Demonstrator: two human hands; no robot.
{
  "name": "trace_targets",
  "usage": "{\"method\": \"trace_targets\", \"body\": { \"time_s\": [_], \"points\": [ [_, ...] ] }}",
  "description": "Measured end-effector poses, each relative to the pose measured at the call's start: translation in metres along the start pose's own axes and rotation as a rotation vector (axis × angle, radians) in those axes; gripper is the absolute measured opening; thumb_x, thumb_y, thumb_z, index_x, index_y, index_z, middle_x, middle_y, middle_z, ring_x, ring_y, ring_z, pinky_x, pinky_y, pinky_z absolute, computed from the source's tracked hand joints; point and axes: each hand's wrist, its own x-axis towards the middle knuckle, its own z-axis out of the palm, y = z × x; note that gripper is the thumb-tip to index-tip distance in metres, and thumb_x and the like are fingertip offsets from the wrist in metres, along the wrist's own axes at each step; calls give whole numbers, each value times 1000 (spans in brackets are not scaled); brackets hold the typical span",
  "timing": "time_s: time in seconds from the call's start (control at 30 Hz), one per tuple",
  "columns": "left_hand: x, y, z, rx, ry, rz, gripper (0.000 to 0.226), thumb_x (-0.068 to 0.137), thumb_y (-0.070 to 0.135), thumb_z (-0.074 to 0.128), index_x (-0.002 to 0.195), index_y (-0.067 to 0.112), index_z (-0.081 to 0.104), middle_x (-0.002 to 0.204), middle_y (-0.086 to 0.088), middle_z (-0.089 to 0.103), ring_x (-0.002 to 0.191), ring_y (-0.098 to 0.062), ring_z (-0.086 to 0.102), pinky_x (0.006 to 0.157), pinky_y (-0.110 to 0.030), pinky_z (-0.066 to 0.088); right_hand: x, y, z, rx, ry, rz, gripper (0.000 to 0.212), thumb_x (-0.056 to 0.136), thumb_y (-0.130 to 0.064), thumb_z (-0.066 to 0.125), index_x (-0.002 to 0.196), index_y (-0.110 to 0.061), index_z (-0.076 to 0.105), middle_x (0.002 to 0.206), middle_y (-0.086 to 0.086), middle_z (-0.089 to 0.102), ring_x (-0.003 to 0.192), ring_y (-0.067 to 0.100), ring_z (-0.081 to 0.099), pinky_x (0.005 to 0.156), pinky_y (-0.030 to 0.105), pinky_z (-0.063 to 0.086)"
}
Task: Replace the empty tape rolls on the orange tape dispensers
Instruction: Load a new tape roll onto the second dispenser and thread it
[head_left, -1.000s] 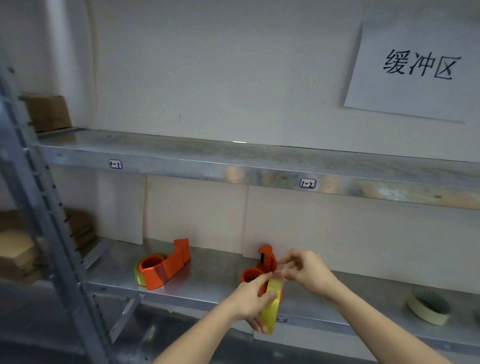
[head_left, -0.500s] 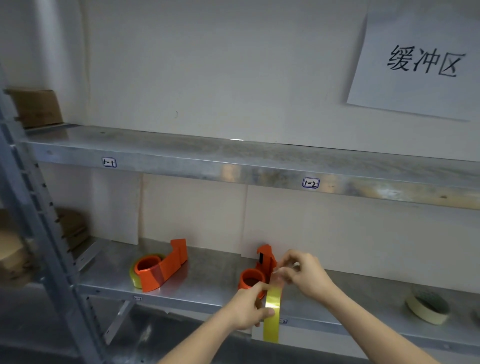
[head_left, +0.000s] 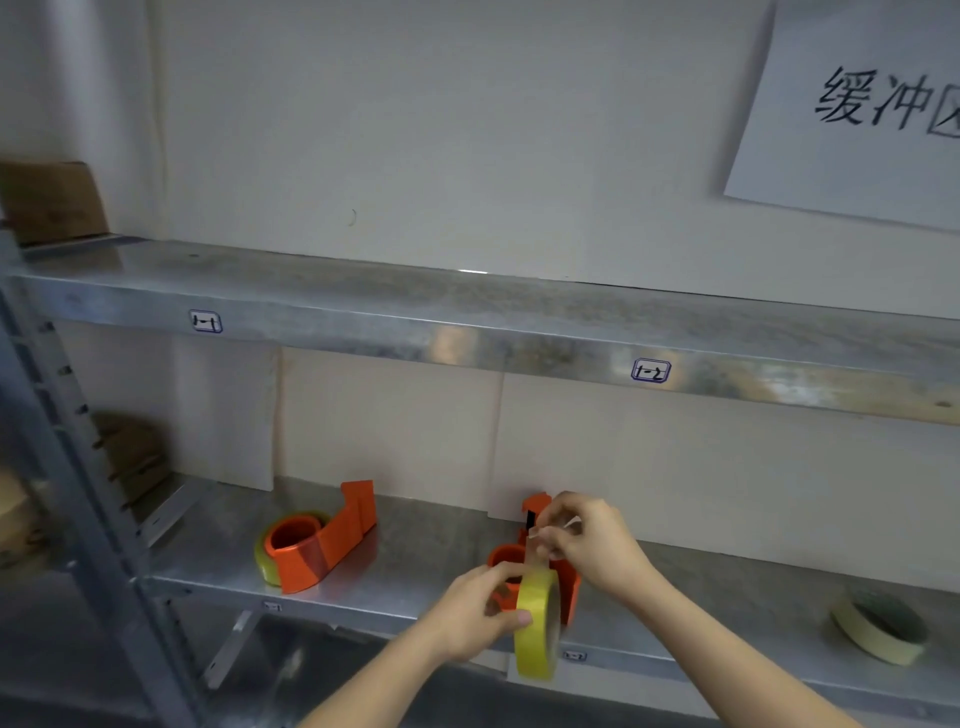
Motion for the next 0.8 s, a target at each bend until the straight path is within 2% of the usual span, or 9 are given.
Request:
{"method": "trace_targets", "body": {
  "time_s": [0.17, 0.27, 0.33, 0.4, 0.5, 0.6, 0.67, 0.73, 0.8],
  "points": [
    [5, -3, -6, 3, -26, 6, 53, 88, 41, 63, 137, 40, 45, 130, 2, 56, 116, -13, 55, 100, -26, 45, 6, 1, -3, -34, 23, -5, 10, 81, -2, 63, 78, -11, 66, 72, 11, 72, 61, 20, 69, 66, 35, 59],
    [9, -4, -9, -16, -26, 9, 60, 83, 47, 65, 138, 41, 43, 135, 5, 55, 121, -11, 53, 104, -29, 44, 7, 2, -8, -15, 28, -2, 8, 80, -4, 64, 77, -11, 66, 70, 10, 72, 62, 21, 69, 67, 36, 58],
    [10, -5, -11, -49, -12, -4, 73, 76, 50, 72, 141, 36, 42, 137, 6, 53, 122, -8, 52, 107, -26, 42, 7, 4, -11, -19, 37, 6, 7, 79, -6, 67, 76, -12, 66, 69, 8, 72, 61, 19, 69, 66, 36, 58],
    [11, -10, -14, -95, 14, -26, 98, 59, 63, 78, 143, 30, 41, 138, 7, 53, 122, -5, 51, 109, -23, 40, 7, 9, -13, -29, 55, 22, 7, 78, -9, 69, 75, -14, 66, 67, 6, 72, 59, 16, 68, 66, 35, 57],
    [13, -21, -19, -82, 22, -69, 127, 31, 82, 68, 143, 30, 40, 141, 6, 51, 127, -6, 47, 110, -24, 37, 6, 12, -15, -22, 75, 46, 10, 78, -10, 70, 73, -16, 64, 66, 6, 71, 59, 16, 67, 64, 30, 55],
    [16, -21, -20, 76, 4, -134, 125, 36, 79, 70, 146, 35, 31, 151, 3, 36, 142, -19, 29, 116, -36, 24, 4, 12, -17, -22, 91, 45, 14, 80, -8, 67, 72, -18, 64, 66, 3, 70, 60, 15, 67, 62, 26, 54],
    [20, -22, -18, 195, 10, -167, 127, 40, 77, 72, 149, 35, 23, 157, 2, 25, 146, -23, 17, 118, -38, 17, 5, 12, -19, -16, 95, 44, 15, 80, -6, 67, 71, -18, 64, 66, 2, 69, 60, 15, 66, 62, 25, 53],
    [25, -27, -14, 254, 35, -189, 124, 50, 72, 76, 151, 32, 18, 159, 3, 19, 147, -23, 14, 119, -39, 14, 6, 12, -21, -14, 100, 42, 17, 79, -5, 66, 70, -20, 63, 67, 0, 68, 59, 13, 66, 61, 23, 52],
    [31, -31, -11, 277, 59, -226, 128, 49, 78, 71, 153, 28, 15, 160, 3, 17, 148, -23, 13, 119, -39, 13, 8, 13, -22, -11, 105, 40, 18, 79, -5, 67, 70, -21, 63, 68, -1, 68, 58, 10, 65, 61, 21, 52]
  ]
}}
